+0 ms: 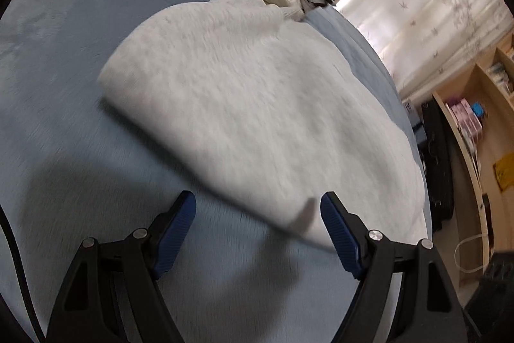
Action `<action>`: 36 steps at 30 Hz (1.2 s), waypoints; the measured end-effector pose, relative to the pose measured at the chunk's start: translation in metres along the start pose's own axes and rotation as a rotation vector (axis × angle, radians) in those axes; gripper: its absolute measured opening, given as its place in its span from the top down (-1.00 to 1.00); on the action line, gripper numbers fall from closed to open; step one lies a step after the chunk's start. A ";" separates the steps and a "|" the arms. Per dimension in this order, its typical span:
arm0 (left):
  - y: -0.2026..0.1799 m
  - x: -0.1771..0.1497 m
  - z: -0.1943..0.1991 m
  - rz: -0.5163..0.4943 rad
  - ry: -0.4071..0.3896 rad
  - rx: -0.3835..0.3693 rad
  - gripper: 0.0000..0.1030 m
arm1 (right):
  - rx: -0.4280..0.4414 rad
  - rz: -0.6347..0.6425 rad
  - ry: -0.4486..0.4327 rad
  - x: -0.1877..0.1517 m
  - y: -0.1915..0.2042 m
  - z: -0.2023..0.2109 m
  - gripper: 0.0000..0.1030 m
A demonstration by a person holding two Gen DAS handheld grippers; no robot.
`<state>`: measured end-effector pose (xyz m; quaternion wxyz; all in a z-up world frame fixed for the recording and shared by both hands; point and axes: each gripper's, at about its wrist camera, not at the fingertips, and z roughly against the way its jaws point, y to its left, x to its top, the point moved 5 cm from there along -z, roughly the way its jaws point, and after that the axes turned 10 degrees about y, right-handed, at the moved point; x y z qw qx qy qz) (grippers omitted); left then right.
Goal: Fold large clothes
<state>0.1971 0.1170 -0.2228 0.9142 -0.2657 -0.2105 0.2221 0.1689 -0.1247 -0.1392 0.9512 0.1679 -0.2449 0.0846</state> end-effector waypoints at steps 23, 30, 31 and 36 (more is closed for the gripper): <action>0.019 0.089 -0.017 0.043 -0.231 -0.116 0.50 | -0.230 0.019 -0.092 0.160 -0.014 -0.104 0.46; -0.032 0.080 0.018 -0.162 -0.369 -0.075 0.65 | -0.279 0.083 -0.166 0.140 -0.012 -0.112 0.46; -0.043 0.079 0.023 -0.202 -0.390 -0.066 0.65 | -0.280 0.087 -0.175 0.138 -0.012 -0.113 0.46; -0.096 0.058 0.049 -0.397 -0.467 -0.040 0.66 | -0.248 0.074 -0.204 0.136 -0.017 -0.110 0.46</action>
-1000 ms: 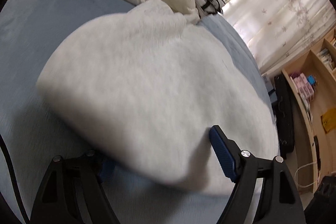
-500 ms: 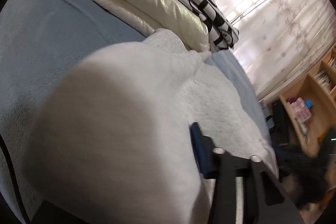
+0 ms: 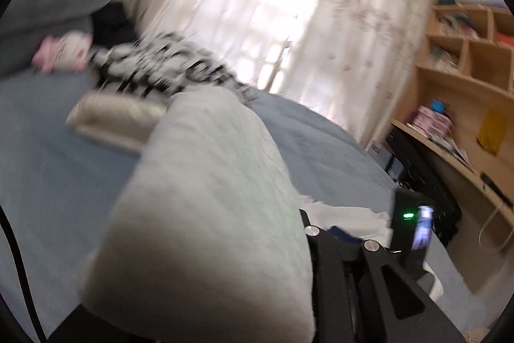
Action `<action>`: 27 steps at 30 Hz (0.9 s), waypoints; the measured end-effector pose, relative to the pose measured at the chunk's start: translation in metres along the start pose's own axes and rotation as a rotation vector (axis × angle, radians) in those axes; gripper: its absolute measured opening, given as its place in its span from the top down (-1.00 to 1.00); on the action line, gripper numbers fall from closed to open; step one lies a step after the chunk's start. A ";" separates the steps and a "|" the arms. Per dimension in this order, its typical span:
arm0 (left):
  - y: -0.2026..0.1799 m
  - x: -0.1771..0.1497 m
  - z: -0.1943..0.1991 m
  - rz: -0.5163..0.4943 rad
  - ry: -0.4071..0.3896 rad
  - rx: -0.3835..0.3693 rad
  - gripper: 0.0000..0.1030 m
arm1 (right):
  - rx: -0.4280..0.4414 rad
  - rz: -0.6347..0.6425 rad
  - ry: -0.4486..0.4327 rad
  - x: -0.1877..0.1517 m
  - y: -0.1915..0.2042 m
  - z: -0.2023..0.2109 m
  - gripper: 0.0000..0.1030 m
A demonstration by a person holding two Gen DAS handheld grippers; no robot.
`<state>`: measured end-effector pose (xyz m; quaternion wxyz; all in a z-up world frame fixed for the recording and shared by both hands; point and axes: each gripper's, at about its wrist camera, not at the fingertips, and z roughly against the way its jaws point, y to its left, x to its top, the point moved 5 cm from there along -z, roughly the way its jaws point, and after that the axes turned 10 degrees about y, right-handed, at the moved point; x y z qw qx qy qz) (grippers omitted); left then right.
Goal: Fold large clothes
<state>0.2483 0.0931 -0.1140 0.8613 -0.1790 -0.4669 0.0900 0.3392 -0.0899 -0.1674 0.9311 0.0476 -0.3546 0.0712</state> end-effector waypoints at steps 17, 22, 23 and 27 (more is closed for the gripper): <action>-0.129 0.007 0.016 -0.304 0.007 -0.015 0.66 | 0.154 -0.043 0.078 0.010 -0.019 0.012 0.46; -0.147 0.013 0.019 -0.318 0.024 -0.022 0.66 | 0.251 -0.036 0.139 0.001 -0.031 0.046 0.46; -0.150 0.013 0.019 -0.324 0.027 -0.023 0.66 | 0.256 -0.011 0.139 -0.004 -0.031 0.053 0.46; -0.172 0.007 0.019 -0.370 0.060 -0.046 0.66 | 0.288 0.032 0.167 -0.019 -0.029 0.052 0.46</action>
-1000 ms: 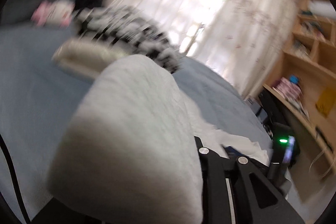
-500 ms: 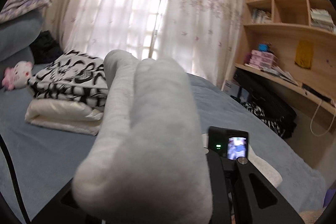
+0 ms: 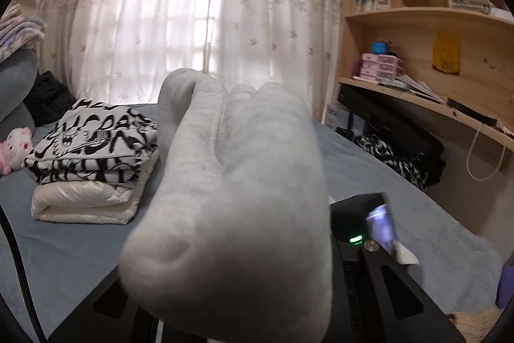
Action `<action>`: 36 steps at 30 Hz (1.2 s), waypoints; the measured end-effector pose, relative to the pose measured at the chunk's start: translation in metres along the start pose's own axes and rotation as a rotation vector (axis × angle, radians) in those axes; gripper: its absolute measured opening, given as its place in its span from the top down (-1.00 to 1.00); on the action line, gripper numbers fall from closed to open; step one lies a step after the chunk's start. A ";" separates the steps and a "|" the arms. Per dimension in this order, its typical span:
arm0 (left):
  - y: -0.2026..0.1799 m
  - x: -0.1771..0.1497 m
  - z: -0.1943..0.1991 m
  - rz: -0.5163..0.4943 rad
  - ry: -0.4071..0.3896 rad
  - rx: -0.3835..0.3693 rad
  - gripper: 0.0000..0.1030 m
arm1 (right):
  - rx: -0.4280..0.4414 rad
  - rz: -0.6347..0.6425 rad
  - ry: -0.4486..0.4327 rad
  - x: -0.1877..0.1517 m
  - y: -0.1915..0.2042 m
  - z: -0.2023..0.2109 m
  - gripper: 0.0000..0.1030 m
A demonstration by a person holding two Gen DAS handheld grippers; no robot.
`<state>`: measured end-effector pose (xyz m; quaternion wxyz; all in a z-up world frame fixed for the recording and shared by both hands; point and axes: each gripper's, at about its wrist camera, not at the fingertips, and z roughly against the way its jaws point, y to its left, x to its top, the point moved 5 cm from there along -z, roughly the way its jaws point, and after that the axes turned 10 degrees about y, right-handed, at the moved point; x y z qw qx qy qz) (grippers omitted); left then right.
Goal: Fold large clothes
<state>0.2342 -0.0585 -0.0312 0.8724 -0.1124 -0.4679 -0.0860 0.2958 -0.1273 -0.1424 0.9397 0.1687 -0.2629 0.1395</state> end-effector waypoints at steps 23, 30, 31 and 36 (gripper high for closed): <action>-0.186 -0.011 -0.090 -0.281 0.177 -0.044 0.65 | -0.051 -0.523 -0.162 -0.120 -0.185 0.166 0.46; -0.257 -0.101 -0.154 -0.508 0.328 -0.007 0.64 | -0.070 -0.591 -0.165 -0.136 -0.225 0.170 0.46; -0.263 -0.108 -0.155 -0.544 0.311 0.010 0.64 | -0.067 -0.591 -0.165 -0.137 -0.225 0.170 0.50; -0.260 -0.100 -0.157 -0.508 0.322 -0.014 0.63 | -0.068 -0.608 -0.159 -0.145 -0.229 0.167 0.49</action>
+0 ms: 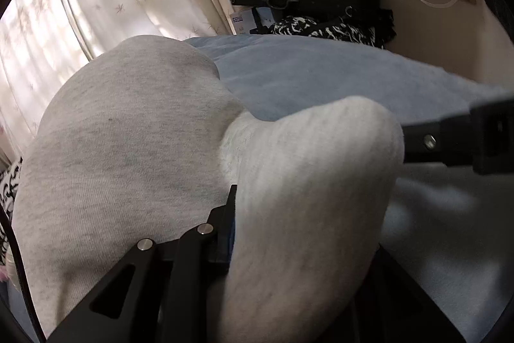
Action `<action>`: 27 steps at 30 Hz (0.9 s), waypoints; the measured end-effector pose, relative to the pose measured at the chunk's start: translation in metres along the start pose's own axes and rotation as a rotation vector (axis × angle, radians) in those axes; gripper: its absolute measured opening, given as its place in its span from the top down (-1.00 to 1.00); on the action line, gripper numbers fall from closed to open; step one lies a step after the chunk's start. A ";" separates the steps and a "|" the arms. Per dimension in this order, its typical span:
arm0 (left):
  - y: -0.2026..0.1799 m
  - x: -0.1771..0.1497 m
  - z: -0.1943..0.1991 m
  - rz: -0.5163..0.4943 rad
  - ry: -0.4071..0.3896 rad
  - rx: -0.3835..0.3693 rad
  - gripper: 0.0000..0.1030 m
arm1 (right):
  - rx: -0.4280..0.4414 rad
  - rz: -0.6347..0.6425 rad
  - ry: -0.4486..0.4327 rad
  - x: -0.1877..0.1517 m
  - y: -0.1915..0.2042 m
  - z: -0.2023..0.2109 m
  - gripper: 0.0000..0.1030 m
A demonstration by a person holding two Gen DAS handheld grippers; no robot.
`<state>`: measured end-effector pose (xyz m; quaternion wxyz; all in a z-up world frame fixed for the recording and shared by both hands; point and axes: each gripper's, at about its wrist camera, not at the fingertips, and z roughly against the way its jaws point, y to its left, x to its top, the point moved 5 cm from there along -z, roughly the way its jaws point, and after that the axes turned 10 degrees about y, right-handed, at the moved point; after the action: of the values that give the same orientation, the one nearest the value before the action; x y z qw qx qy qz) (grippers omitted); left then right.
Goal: Fold large clothes
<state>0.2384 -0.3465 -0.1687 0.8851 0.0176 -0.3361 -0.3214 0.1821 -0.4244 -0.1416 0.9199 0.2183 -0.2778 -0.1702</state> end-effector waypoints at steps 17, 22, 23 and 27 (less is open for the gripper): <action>0.028 0.019 0.040 -0.010 -0.037 -0.277 -0.88 | -0.001 0.006 -0.010 0.015 0.011 0.025 0.47; 0.052 0.021 0.070 0.078 0.031 -0.439 -0.88 | 0.041 0.028 -0.003 0.029 0.030 0.036 0.37; 0.064 0.022 0.085 0.097 0.021 -0.478 -0.88 | 0.059 0.040 0.002 0.032 0.038 0.038 0.28; 0.124 0.022 0.133 0.170 -0.082 -0.465 -0.88 | 0.138 0.111 0.006 0.050 0.074 0.044 -0.11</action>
<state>0.2393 -0.2363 -0.0229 0.8749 -0.2277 -0.2890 -0.3150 0.2105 -0.3969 -0.0501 0.9115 0.2658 -0.2980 -0.0990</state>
